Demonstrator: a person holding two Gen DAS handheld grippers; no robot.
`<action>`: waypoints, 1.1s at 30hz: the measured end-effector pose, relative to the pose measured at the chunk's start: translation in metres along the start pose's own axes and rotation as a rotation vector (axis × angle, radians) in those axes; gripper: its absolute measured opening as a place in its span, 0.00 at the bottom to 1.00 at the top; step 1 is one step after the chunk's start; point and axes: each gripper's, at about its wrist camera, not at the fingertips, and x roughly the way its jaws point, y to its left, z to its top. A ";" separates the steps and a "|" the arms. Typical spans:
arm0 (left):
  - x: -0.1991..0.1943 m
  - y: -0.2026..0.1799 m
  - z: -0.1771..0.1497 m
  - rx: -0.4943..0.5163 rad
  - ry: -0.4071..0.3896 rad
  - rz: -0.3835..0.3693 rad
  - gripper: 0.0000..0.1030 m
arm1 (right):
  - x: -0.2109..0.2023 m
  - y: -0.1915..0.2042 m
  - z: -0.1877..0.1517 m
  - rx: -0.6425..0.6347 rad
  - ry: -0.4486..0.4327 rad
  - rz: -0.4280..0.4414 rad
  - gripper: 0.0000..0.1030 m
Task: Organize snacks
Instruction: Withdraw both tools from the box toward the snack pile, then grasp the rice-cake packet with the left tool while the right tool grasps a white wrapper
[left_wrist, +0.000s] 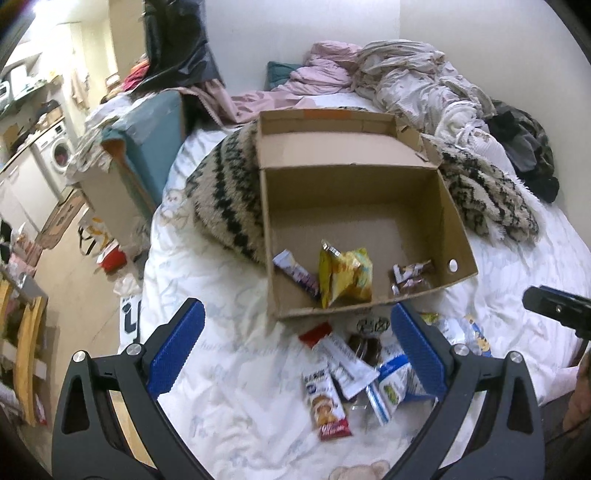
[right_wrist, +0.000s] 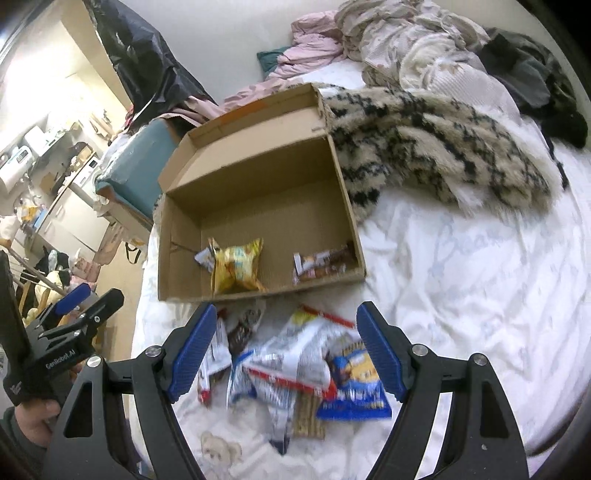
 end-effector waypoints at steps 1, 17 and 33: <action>-0.001 0.001 -0.003 -0.010 0.006 0.001 0.97 | -0.002 -0.001 -0.004 0.005 0.005 0.000 0.78; 0.032 0.036 -0.056 -0.206 0.251 -0.005 0.92 | -0.006 -0.021 -0.041 0.077 0.064 -0.051 0.78; 0.128 0.002 -0.105 -0.274 0.564 -0.171 0.47 | 0.011 -0.031 -0.042 0.135 0.108 -0.049 0.78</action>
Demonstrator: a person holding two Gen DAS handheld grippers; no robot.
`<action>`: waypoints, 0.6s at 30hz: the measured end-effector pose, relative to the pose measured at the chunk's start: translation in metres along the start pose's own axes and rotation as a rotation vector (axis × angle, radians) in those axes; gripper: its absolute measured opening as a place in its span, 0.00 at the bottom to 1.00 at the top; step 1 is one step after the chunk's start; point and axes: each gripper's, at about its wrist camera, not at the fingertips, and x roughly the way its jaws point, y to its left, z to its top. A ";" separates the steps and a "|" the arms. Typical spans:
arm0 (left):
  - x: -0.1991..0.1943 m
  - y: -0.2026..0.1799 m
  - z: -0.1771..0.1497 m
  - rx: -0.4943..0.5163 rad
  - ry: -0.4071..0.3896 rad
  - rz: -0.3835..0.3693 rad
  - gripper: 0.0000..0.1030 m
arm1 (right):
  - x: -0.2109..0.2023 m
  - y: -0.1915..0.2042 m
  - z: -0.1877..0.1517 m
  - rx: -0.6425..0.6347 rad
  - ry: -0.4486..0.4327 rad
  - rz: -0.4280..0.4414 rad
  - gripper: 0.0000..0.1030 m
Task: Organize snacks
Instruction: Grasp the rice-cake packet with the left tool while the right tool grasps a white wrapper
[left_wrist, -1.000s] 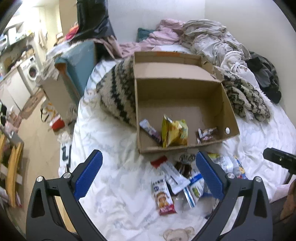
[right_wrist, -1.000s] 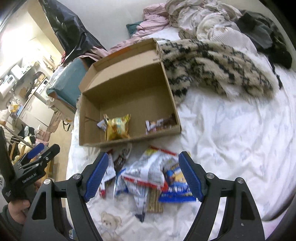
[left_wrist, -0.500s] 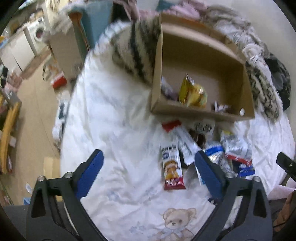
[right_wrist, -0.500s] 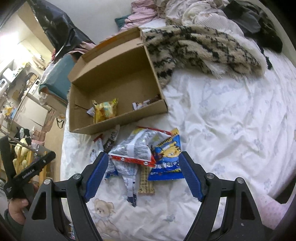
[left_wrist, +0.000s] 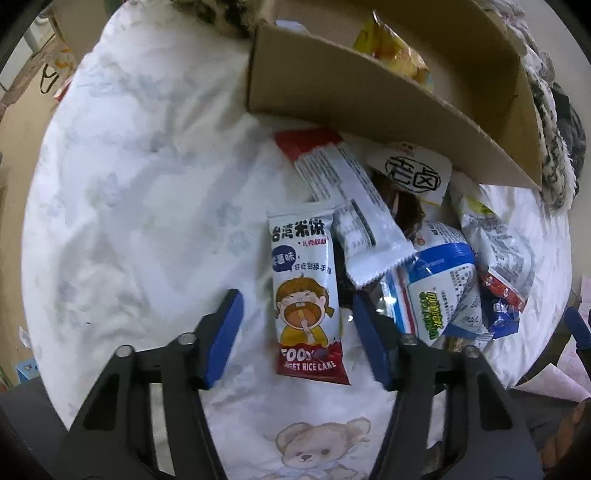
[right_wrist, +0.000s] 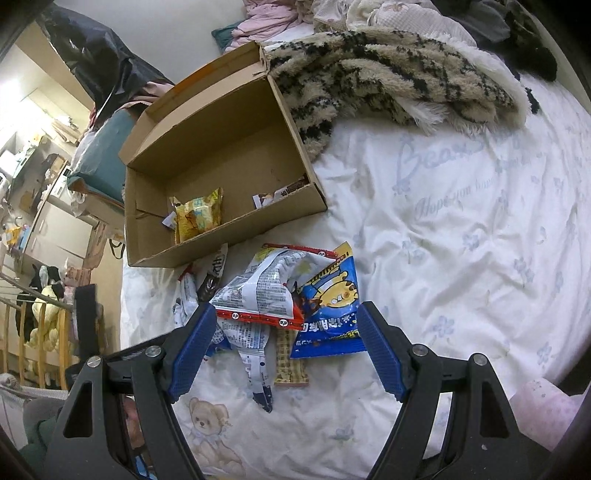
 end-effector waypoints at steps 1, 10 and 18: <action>0.000 -0.001 -0.001 0.005 0.001 -0.011 0.26 | 0.001 0.000 0.000 -0.002 0.004 0.000 0.78; -0.030 0.002 -0.017 0.007 -0.034 0.082 0.25 | 0.029 0.006 -0.012 -0.001 0.146 0.061 0.78; -0.039 -0.002 -0.024 0.036 -0.065 0.116 0.25 | 0.085 0.026 -0.036 -0.043 0.367 0.082 0.53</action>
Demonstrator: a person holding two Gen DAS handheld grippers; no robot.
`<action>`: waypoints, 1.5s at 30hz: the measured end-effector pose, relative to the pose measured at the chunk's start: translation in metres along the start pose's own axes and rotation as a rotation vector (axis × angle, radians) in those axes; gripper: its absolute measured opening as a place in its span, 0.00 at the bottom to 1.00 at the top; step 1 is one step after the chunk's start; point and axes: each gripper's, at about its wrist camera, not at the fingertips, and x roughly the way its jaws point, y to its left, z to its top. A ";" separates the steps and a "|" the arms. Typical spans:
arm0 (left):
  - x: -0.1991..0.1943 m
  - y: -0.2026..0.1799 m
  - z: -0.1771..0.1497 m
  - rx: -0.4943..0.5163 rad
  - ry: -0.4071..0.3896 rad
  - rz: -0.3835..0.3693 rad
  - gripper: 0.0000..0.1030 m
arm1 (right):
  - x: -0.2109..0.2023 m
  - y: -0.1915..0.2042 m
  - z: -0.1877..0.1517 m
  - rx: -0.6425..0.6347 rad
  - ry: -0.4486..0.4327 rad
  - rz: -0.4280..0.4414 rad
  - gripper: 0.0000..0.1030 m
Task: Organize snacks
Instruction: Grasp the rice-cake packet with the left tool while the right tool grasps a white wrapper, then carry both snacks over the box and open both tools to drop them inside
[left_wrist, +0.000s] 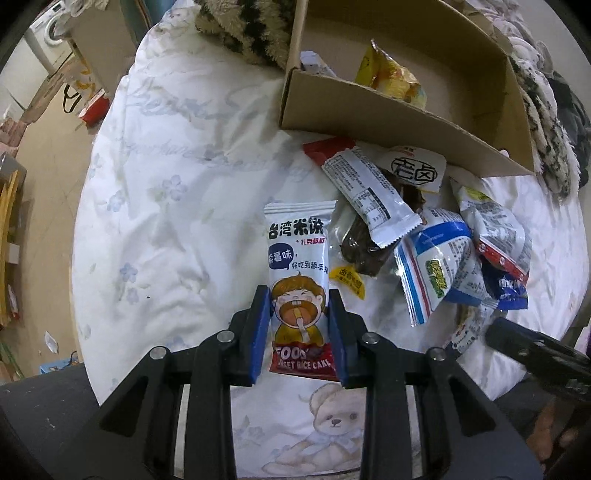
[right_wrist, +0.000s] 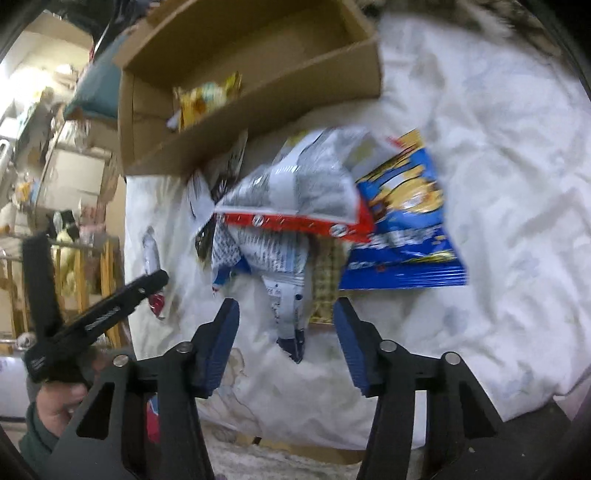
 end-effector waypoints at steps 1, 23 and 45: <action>0.001 -0.001 0.001 0.000 -0.003 0.000 0.25 | 0.006 0.002 0.000 -0.006 0.014 -0.009 0.52; -0.015 -0.001 0.002 0.039 -0.078 0.047 0.25 | -0.011 0.037 -0.018 -0.189 -0.050 -0.008 0.18; -0.063 -0.003 0.009 0.027 -0.336 0.086 0.25 | -0.098 0.052 -0.003 -0.237 -0.436 0.105 0.18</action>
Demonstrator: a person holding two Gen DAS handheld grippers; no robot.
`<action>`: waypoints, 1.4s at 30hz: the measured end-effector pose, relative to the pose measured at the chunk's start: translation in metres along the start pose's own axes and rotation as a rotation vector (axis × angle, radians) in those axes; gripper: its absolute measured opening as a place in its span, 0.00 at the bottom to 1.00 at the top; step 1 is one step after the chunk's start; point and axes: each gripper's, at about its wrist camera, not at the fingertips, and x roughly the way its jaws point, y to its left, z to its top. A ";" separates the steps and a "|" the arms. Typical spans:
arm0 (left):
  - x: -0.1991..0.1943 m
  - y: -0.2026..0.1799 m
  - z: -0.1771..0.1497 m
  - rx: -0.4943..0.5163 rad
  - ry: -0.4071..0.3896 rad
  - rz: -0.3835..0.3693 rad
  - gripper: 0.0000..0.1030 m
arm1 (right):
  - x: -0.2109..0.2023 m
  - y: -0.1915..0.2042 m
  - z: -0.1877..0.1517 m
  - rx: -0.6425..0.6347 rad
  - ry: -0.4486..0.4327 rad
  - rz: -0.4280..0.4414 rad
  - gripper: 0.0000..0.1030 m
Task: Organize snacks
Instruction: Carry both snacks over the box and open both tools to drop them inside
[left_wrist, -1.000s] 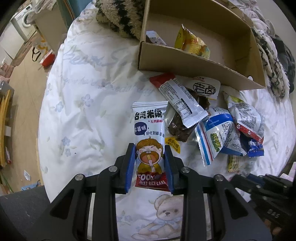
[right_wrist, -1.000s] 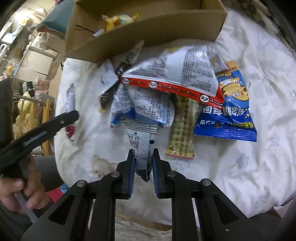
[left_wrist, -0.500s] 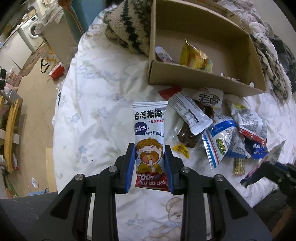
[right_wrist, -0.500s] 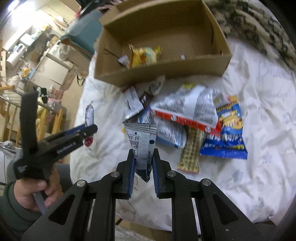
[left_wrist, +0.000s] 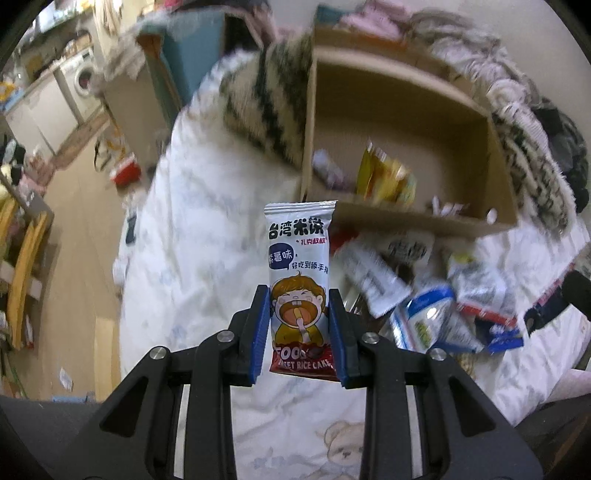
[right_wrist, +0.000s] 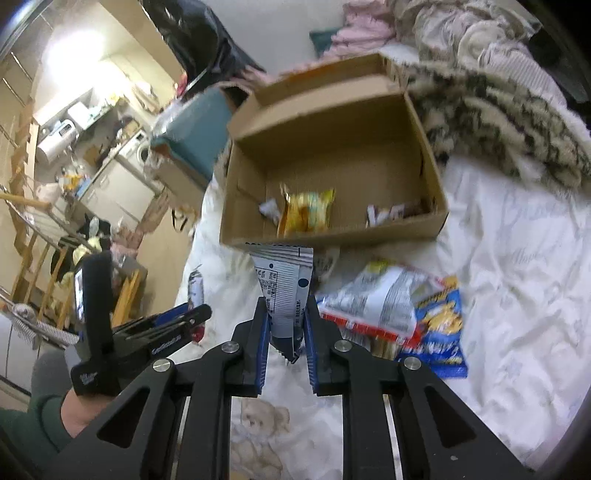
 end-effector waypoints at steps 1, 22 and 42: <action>-0.005 -0.002 0.003 0.007 -0.025 -0.001 0.25 | 0.000 0.000 0.003 0.003 -0.010 -0.002 0.18; -0.009 -0.033 0.101 0.136 -0.190 -0.035 0.25 | 0.000 -0.056 0.096 0.067 -0.123 -0.070 0.18; 0.053 -0.055 0.112 0.186 -0.146 -0.035 0.25 | 0.069 -0.091 0.103 0.126 0.056 -0.163 0.18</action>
